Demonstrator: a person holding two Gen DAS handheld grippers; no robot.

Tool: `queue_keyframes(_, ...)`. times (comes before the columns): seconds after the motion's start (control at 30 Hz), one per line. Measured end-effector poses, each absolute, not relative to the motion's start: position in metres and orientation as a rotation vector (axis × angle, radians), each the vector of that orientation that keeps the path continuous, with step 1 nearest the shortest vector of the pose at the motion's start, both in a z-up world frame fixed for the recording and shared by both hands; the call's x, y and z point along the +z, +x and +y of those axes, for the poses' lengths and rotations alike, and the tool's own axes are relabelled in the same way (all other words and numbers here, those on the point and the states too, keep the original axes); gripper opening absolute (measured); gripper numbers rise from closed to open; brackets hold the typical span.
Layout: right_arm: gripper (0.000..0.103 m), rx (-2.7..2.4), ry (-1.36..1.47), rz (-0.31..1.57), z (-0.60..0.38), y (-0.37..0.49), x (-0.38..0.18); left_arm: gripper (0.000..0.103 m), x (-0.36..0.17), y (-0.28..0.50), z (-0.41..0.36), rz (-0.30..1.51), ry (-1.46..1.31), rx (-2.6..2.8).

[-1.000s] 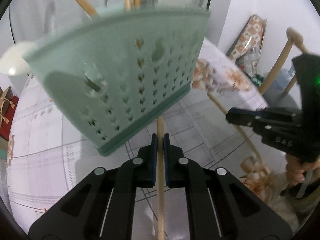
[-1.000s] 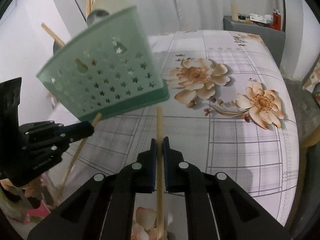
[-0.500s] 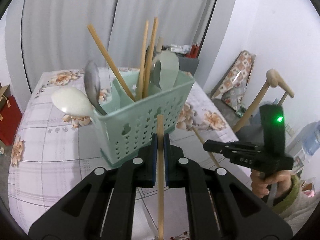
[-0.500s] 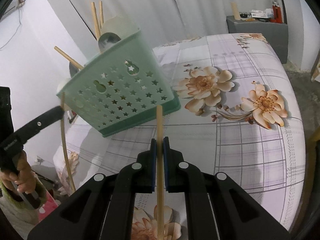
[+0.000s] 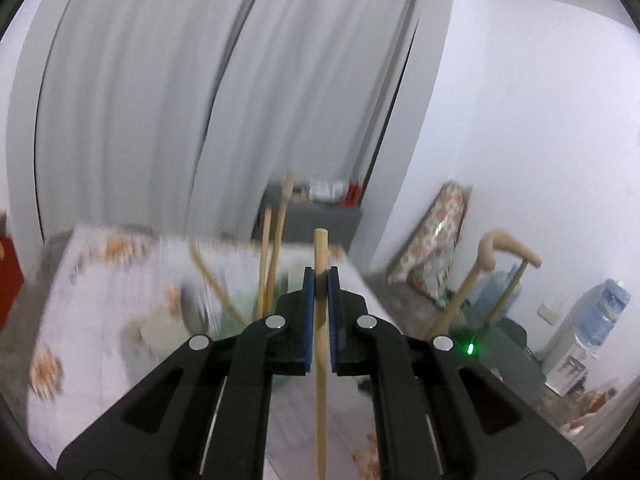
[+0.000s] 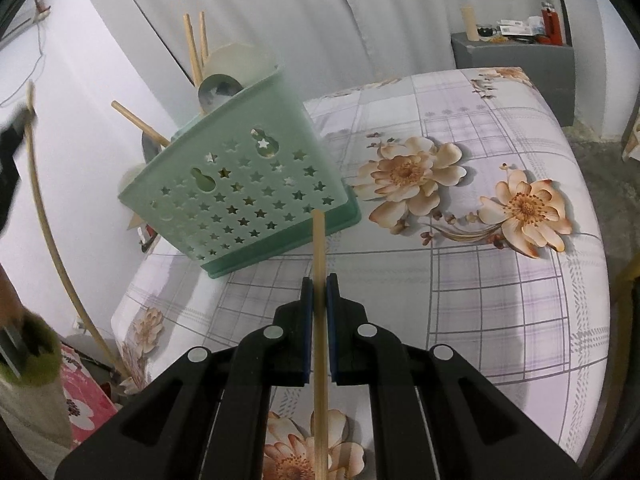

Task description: Organize utensils

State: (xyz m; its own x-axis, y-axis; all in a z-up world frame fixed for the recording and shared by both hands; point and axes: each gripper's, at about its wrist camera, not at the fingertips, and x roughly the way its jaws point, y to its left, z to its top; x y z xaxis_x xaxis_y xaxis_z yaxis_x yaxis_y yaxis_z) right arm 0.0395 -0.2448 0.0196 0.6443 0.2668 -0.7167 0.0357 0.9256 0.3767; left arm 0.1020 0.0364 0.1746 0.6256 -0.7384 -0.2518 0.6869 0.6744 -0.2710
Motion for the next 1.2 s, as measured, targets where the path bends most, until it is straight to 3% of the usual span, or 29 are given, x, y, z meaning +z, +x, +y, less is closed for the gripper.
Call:
queue_keyframes(0.37, 0.007, 0.138, 0.377, 0.873, -0.241, 0.041, 0.018, 0.005, 0.237, 0.126, 0.027, 0.084, -0.293, -0.738)
queue_keyframes(0.9, 0.007, 0.134, 0.401, 0.884, -0.251, 0.040, 0.013, 0.005, 0.184, 0.177, -0.047, 0.050, -0.189, -0.509)
queue_keyframes(1.2, 0.007, 0.131, 0.405, 0.883, -0.253, 0.040, 0.011, 0.005, 0.158, 0.179, -0.053, 0.159, -0.184, -0.530)
